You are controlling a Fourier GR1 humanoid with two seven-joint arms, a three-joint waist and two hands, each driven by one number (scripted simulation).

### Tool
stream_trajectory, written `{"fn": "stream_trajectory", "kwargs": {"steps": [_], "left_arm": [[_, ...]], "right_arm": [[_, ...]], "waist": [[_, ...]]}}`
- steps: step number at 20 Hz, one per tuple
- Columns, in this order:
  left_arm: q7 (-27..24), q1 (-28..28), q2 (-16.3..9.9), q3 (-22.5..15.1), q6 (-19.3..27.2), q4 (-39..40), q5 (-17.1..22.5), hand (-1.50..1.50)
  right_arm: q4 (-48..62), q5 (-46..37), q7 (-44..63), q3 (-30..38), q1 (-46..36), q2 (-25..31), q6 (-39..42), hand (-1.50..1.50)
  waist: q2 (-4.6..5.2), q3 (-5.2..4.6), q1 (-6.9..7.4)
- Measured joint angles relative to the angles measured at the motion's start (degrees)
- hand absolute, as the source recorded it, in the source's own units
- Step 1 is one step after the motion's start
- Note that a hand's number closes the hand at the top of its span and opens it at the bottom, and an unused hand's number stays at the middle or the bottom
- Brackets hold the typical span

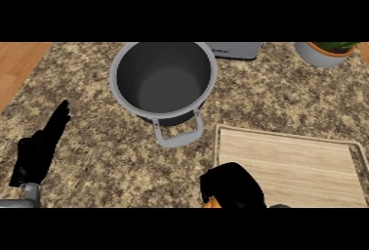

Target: Pick the croissant from the tray and place it in the pot

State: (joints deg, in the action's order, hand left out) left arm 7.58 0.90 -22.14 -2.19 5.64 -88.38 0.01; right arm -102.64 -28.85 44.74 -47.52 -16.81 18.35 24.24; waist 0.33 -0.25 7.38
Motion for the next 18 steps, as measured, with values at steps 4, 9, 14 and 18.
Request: {"fn": "stream_trajectory", "kwargs": {"steps": [4, 9, 14, 18], "left_arm": [[0.33, 0.96, 0.55, -0.55, 0.33, 0.69, -0.65, 0.0], [-0.48, 0.34, -0.11, 1.52, 0.38, 2.0, -0.17, 0.0], [-0.47, 0.13, 0.5, 2.17, 1.19, 2.77, -0.47, 0.0], [0.35, -0.37, 0.59, 2.43, 1.43, 1.75, -0.71, 0.0]], "right_arm": [[3.57, -3.44, -4.98, -9.15, -9.02, -8.51, 3.26, 1.5], [7.22, -8.85, -8.35, -14.37, -19.07, -15.38, -0.99, 1.5], [4.94, -15.58, -7.24, -15.03, -25.1, -17.45, -10.4, 1.5], [3.33, -17.63, -4.36, -12.45, -29.88, -18.0, -16.41, 1.5]], "waist": [[0.14, 0.12, -0.6], [-0.15, 0.18, -3.24], [-0.43, 0.22, -5.14], [-0.52, 0.23, -5.67]]}}
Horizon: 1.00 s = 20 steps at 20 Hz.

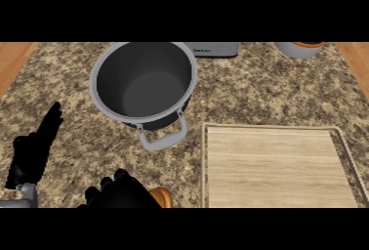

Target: Pick the croissant from the tray and place it in the pot

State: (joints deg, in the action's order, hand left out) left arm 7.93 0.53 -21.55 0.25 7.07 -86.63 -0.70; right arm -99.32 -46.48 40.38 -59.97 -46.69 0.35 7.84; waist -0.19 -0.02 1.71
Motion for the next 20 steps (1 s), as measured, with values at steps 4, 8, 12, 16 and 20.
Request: {"fn": "stream_trajectory", "kwargs": {"steps": [4, 8, 12, 16, 20], "left_arm": [[-0.27, -0.74, -0.55, 1.01, -0.94, -0.54, 0.53, 0.0], [-0.27, -1.03, 0.24, 0.77, -0.66, -0.84, -0.23, 0.0], [0.0, -0.3, 0.61, 1.12, -0.55, -0.51, -0.86, 0.0], [-0.94, -0.86, 0.43, 1.94, -1.61, -0.22, -0.68, 0.0], [0.27, 0.46, 0.19, 2.49, -2.3, -0.75, -0.57, 0.0]], "right_arm": [[0.2, 3.22, 1.67, 3.47, -3.23, -0.21, -6.11, 1.5], [2.88, 8.49, 1.19, 8.72, -8.33, -0.29, -10.31, 1.5], [10.42, 12.53, -3.26, 12.46, -12.65, -0.32, -15.69, 1.5], [17.73, 16.45, -8.08, 16.06, -16.75, -0.33, -18.79, 1.5], [27.45, 20.3, -14.63, 18.81, -20.77, -0.34, -21.28, 1.5]], "waist": [[0.07, -0.01, -0.11], [0.15, -0.02, -0.2], [0.28, -0.02, -0.22], [0.31, -0.02, -0.2], [0.42, -0.03, -0.03]]}}
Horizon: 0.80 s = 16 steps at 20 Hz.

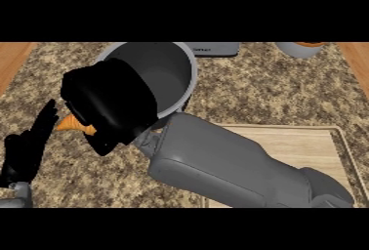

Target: Pick the croissant from the tray and place it in the pot

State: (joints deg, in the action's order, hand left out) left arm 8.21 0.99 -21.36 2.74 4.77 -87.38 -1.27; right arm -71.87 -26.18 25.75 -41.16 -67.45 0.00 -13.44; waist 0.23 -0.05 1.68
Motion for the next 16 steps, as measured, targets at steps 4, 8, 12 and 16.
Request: {"fn": "stream_trajectory", "kwargs": {"steps": [4, 8, 12, 16], "left_arm": [[-0.04, -0.29, 0.11, 0.29, -0.65, -0.37, 0.12, 0.0], [-0.17, 0.03, 0.68, -0.7, -1.0, -0.9, -0.59, 0.0], [0.1, 1.13, 1.88, -2.11, -0.5, -0.72, -1.83, 0.0], [-0.86, 2.65, 2.16, -2.18, -0.92, 1.1, -1.95, 0.0]], "right_arm": [[10.58, 2.96, -6.17, 1.62, -4.65, 0.01, -2.46, 1.5], [20.5, 6.9, -12.4, 1.1, -7.7, 0.0, -5.12, 1.5], [28.81, 9.49, -16.97, -0.52, -10.3, 0.01, -6.62, 1.5], [35.4, 10.03, -19.95, -2.78, -12.24, 0.0, -7.49, 1.5]], "waist": [[0.2, -0.02, 0.72], [0.56, -0.05, 1.96], [0.95, -0.1, 3.17], [1.46, -0.16, 4.38]]}}
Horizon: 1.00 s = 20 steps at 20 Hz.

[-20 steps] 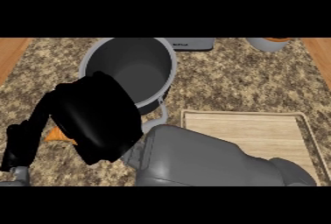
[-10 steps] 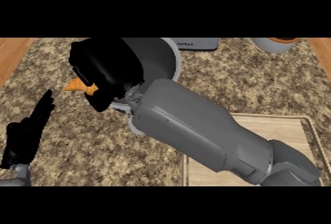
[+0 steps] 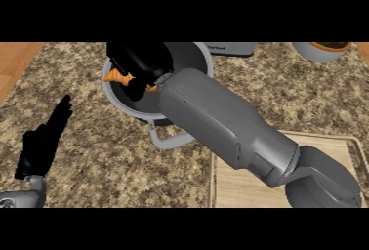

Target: Pick the croissant from the tray and place it in the pot

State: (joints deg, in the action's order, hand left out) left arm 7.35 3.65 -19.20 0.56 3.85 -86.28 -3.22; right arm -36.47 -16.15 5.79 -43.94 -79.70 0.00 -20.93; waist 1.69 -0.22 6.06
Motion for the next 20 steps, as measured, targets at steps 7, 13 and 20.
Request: {"fn": "stream_trajectory", "kwargs": {"steps": [7, 13, 20], "left_arm": [[-0.04, 1.63, 0.81, -1.22, -0.28, 0.28, -0.73, 0.0], [0.52, 2.8, 0.81, -1.52, -0.82, 0.24, -0.84, 0.0], [0.65, 3.46, 1.41, -1.81, -0.58, 0.99, -1.26, 0.0]], "right_arm": [[5.64, 7.79, -4.32, 1.86, 0.43, 0.0, 2.11, -1.5], [7.57, 13.41, -8.42, 2.81, 0.89, 0.0, 3.33, -1.5], [4.1, 23.48, -16.61, 9.45, 2.5, 0.01, -0.5, -1.5]], "waist": [[0.63, 0.01, 2.01], [0.88, 0.03, 3.24], [0.83, 0.15, 3.0]]}}
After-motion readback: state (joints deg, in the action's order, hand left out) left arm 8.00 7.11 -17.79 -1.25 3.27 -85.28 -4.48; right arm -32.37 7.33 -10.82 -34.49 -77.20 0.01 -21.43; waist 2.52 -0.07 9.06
